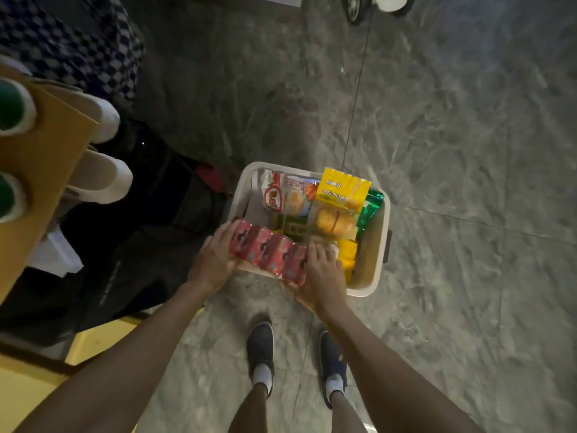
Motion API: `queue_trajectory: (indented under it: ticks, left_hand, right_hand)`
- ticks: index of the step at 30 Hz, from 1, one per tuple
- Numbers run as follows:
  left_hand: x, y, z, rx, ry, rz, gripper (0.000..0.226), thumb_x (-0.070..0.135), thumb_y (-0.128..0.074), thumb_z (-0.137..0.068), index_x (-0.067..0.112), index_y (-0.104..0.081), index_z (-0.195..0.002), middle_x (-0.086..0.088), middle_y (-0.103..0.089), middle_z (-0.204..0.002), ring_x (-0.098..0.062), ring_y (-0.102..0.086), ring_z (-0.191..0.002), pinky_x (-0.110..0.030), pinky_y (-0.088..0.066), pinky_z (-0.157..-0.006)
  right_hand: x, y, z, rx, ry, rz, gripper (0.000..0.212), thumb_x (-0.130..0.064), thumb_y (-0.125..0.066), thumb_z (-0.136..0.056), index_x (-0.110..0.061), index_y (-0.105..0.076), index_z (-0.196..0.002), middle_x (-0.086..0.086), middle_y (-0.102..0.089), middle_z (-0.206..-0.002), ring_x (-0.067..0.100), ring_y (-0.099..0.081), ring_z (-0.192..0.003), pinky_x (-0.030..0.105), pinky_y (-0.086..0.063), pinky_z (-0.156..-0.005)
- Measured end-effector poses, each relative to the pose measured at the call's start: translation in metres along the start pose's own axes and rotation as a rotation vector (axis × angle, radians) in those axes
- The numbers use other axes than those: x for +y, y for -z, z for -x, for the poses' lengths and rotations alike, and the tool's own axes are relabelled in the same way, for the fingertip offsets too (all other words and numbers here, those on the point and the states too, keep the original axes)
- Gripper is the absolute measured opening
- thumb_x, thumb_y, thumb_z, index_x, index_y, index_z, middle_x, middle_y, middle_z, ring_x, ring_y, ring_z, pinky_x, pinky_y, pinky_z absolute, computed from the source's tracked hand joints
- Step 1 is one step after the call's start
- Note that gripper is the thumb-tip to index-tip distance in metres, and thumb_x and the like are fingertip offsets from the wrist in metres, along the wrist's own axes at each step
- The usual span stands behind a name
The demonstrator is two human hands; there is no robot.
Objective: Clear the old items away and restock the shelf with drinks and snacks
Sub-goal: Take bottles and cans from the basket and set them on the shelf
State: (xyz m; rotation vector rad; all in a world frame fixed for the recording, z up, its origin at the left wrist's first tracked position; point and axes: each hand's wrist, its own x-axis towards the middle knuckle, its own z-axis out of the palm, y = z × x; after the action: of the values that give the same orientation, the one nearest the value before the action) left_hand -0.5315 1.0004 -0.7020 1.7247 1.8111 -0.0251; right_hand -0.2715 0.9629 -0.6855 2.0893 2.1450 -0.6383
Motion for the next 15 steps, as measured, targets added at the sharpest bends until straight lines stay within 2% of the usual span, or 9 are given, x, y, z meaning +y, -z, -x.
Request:
queue_trajectory:
  ticks: [5,9,12,15]
  left_hand:
    - [0.000,0.006,-0.003,-0.025,0.011,0.064,0.097,0.019,-0.083,-0.089,0.032,-0.026,-0.167,0.000,-0.040,-0.165,-0.031,-0.051,-0.131,-0.050,-0.046,-0.113]
    - [0.006,0.030,0.007,-0.091,-0.017,0.088,0.092,0.034,-0.084,-0.089,0.031,-0.030,-0.165,0.001,-0.046,-0.160,-0.029,-0.053,-0.130,-0.051,-0.047,-0.109]
    - [0.018,0.056,0.022,-0.078,-0.062,0.103,0.084,0.032,-0.083,-0.090,0.031,-0.038,-0.161,0.004,-0.052,-0.155,-0.026,-0.055,-0.126,-0.046,-0.046,-0.108]
    - [0.033,0.085,0.039,-0.083,-0.076,0.196,0.077,0.026,-0.080,-0.091,0.031,-0.042,-0.158,0.003,-0.060,-0.145,-0.022,-0.056,-0.124,-0.046,-0.048,-0.108]
  right_hand:
    - [0.004,0.007,-0.005,-0.015,0.060,-0.066,0.100,-0.080,-0.075,-0.073,-0.012,-0.047,-0.141,0.008,-0.059,-0.135,0.026,-0.056,-0.120,0.039,-0.052,-0.099]
    - [0.005,0.032,-0.003,-0.107,0.077,-0.184,0.106,-0.080,-0.077,-0.071,-0.010,-0.042,-0.143,0.010,-0.054,-0.135,0.027,-0.059,-0.113,0.042,-0.056,-0.094]
    - [0.006,0.066,0.007,-0.185,0.060,-0.334,0.109,-0.083,-0.065,-0.067,-0.012,-0.044,-0.147,0.010,-0.053,-0.140,0.029,-0.058,-0.116,0.040,-0.053,-0.094]
    - [0.006,0.105,0.019,-0.181,0.051,-0.410,0.106,-0.087,-0.059,-0.063,-0.016,-0.056,-0.142,0.009,-0.061,-0.134,0.028,-0.061,-0.113,0.033,-0.046,-0.085]
